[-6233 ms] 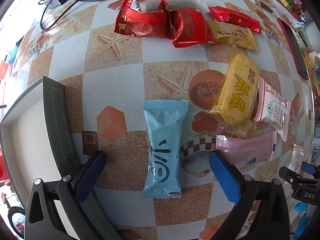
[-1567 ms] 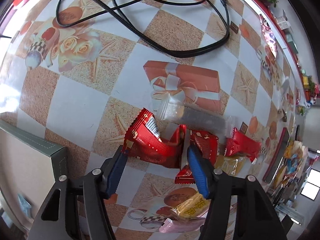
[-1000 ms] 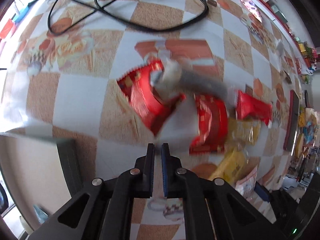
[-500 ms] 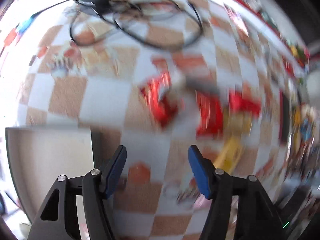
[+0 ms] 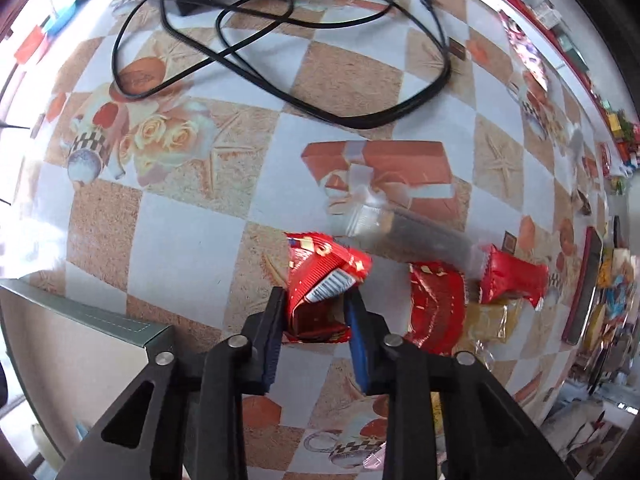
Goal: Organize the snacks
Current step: 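Grasp a red snack wrapper with the left tool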
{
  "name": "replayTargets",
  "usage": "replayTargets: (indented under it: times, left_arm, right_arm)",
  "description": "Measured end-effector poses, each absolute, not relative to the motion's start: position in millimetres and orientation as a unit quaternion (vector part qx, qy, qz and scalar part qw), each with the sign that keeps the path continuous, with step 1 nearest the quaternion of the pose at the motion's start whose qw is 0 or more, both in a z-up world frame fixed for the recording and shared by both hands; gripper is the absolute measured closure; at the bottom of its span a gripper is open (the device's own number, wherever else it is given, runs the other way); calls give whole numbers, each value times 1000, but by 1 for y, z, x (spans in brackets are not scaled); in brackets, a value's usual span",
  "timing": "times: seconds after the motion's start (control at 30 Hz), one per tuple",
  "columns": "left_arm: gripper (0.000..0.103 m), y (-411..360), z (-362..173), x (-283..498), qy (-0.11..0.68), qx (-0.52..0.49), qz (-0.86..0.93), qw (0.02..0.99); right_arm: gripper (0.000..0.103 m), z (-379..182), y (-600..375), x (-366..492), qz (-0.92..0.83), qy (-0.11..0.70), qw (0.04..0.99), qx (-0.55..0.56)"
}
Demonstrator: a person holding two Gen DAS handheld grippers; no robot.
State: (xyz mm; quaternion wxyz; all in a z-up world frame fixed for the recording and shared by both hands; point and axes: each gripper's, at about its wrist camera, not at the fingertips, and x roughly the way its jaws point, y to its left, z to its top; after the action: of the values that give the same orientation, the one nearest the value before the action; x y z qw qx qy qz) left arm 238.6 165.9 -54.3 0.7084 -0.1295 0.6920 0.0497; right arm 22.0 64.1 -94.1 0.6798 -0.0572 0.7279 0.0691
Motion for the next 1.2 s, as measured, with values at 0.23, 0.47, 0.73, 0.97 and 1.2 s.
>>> replayTargets:
  times: [0.23,0.47,0.73,0.97,1.2]
  left_arm:
    - [75,124,-57,197,700,-63,-4,711]
    - [75,97,-61,115,716,-4,-65,695]
    - [75,98,-52,73,713,14,-98,694]
    - [75,105,-20,81,690,12,-125,713]
    - [75,146,8,75,676,1,-136,725]
  right_arm:
    - [59,-95,67,23,67,727,681,-59]
    - [59,-95,67,22,60,729,680,-52]
    - [61,-94,63,2,45,741,670,-14]
    - [61,-96,52,-10,35,748,662,21]
    - [61,-89,55,0,34,743,668,27]
